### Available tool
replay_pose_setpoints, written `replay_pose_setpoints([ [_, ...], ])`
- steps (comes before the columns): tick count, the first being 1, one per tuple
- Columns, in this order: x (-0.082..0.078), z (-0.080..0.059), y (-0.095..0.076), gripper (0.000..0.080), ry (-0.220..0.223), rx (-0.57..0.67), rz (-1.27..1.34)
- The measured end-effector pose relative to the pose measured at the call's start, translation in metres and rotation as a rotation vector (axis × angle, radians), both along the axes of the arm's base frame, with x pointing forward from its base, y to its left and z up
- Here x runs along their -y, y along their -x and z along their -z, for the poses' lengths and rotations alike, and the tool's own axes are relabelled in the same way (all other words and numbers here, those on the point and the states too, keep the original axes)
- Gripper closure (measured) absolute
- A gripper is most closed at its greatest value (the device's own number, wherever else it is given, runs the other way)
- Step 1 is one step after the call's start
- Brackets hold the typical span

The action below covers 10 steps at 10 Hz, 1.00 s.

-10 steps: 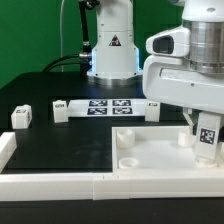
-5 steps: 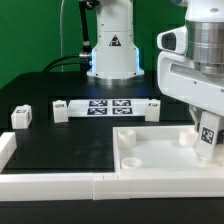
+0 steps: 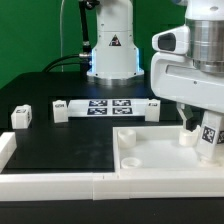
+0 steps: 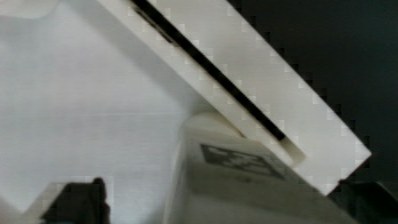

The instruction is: Assemble one leg

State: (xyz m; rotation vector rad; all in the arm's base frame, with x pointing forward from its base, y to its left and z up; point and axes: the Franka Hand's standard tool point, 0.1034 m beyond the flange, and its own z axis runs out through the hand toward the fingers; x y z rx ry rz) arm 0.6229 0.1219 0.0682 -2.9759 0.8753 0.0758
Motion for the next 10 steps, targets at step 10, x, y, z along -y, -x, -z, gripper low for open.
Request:
replay_pose_setpoints([
  [10,0.0094,0.0018,0.0018,0.0176,0.025,0.021,-1.05],
])
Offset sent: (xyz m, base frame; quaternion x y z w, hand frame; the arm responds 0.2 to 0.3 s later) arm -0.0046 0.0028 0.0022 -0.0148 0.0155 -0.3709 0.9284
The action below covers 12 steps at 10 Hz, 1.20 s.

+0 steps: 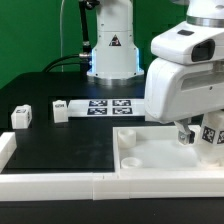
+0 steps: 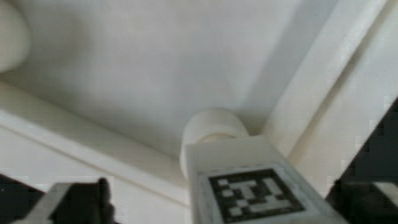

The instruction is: Assemble one leg

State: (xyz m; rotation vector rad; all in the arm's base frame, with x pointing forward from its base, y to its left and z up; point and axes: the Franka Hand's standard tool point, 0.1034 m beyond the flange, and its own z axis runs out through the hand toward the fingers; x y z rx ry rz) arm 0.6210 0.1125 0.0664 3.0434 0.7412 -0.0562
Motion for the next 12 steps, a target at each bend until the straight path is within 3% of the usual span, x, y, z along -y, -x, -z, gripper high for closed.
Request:
replay_pose_setpoints([
  [2,0.0003,0.0002,0.0001,0.0533,0.0,0.0,0.0],
  [8,0.0023,0.0011,-0.0014,0.053,0.001,0.002,0.085],
  [12,-0.0013,0.0018,-0.001,0.0528,0.0,0.002,0.686],
])
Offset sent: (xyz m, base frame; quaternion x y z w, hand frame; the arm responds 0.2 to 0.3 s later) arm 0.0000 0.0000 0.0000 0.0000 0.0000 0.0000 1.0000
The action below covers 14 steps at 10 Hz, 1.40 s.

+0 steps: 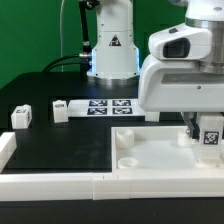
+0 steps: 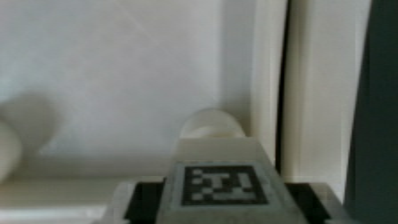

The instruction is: Assemble one leg

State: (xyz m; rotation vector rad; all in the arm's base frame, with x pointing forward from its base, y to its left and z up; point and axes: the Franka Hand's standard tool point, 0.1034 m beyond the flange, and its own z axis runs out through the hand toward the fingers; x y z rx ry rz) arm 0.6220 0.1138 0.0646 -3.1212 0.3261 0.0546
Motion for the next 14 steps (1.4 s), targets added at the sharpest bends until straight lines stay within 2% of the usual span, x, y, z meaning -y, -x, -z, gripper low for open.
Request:
replay_pose_setpoints([
  [4,-0.004,0.0,0.0,0.0528,-0.012,-0.013,0.565],
  [7,-0.009,0.0,0.0,0.0528,-0.013,-0.026,0.834],
  [9,-0.009,0.0,0.0,0.0527,-0.013,-0.026,0.831],
  [11,-0.008,0.001,-0.001,0.0199,-0.025,-0.006,0.704],
  [12,-0.01,0.001,-0.001,0.0165,-0.027,-0.003,0.696],
  [14,-0.013,0.0,0.001,0.0153,-0.027,0.014,0.394],
])
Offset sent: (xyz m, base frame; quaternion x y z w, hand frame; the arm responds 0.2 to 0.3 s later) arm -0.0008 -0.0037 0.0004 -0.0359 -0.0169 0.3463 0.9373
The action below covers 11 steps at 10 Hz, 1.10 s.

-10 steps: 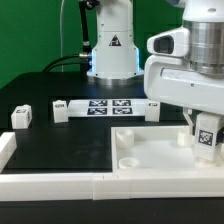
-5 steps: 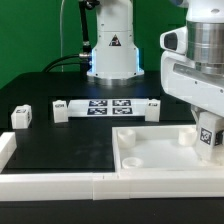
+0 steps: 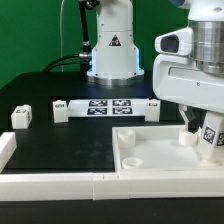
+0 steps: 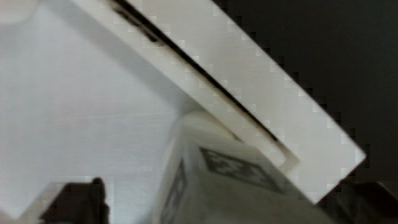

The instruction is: Assemble one leg

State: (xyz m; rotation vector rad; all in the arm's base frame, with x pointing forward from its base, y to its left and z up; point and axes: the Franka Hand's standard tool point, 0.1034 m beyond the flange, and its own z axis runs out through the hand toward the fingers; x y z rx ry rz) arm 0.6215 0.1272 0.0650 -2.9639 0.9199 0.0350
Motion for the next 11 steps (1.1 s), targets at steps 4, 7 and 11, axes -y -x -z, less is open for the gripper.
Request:
replay_pose_setpoints([
  [4,-0.0015,-0.0013,0.0012,0.015,0.013,0.019,-0.495],
  [7,0.0056,-0.0018,-0.0023,0.015,0.05,0.024,-0.968],
  [11,0.0068,-0.001,-0.0017,0.041,0.05,0.022,-1.024],
])
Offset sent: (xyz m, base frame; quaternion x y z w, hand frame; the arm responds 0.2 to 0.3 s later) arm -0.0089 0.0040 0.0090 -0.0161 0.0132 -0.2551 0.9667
